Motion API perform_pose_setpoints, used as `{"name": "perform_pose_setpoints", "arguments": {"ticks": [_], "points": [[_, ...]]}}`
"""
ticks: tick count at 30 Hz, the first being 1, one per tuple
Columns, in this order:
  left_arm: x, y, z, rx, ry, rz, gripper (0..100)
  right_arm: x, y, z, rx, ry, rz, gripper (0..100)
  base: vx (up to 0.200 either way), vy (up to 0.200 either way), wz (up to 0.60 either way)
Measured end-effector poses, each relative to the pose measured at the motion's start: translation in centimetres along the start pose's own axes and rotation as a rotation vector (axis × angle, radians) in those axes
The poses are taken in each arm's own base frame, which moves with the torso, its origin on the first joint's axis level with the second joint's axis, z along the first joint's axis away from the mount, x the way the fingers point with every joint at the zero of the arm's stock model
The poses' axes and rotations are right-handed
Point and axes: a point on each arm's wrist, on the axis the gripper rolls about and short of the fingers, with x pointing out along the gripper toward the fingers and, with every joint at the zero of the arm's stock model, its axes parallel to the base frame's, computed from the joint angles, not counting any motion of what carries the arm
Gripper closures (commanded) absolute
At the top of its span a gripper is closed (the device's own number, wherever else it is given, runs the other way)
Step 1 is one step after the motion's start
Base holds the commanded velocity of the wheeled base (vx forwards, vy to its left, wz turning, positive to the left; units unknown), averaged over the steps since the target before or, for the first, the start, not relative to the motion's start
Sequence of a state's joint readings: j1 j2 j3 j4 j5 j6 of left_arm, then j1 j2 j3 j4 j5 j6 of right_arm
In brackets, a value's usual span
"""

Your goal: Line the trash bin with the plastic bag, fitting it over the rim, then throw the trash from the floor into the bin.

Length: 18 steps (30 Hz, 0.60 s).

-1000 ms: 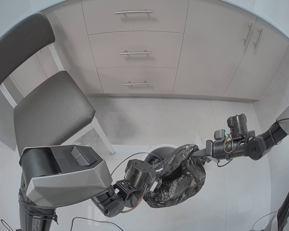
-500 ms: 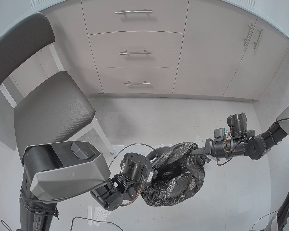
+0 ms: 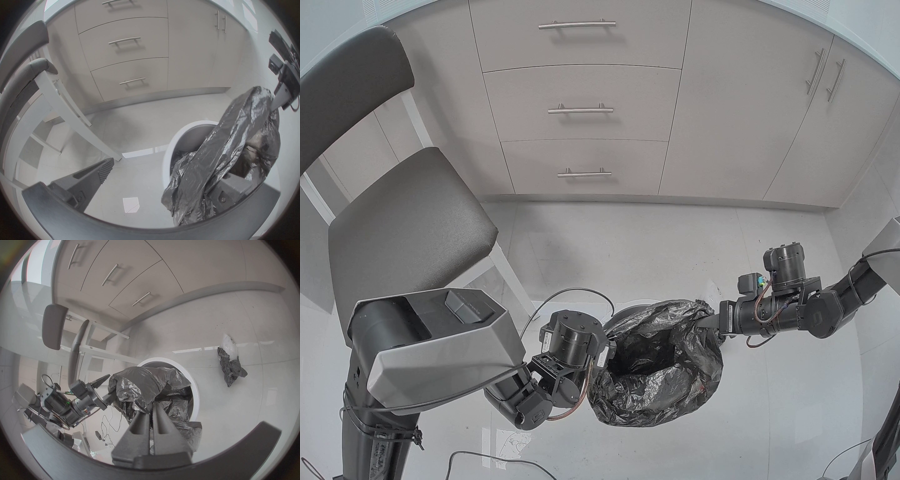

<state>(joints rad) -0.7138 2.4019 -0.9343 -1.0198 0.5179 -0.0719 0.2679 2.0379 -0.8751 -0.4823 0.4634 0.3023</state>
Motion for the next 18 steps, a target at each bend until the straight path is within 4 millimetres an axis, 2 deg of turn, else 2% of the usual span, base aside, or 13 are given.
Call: {"name": "perform_pose_setpoints", "arguments": {"ticks": [18], "points": [[1.4, 1.4, -0.1, -0.066, -0.019, 0.063, 0, 2.9, -1.9, 0.0, -0.105, -0.058, -0.106, 100, 0.0, 0.0, 0.0]]}}
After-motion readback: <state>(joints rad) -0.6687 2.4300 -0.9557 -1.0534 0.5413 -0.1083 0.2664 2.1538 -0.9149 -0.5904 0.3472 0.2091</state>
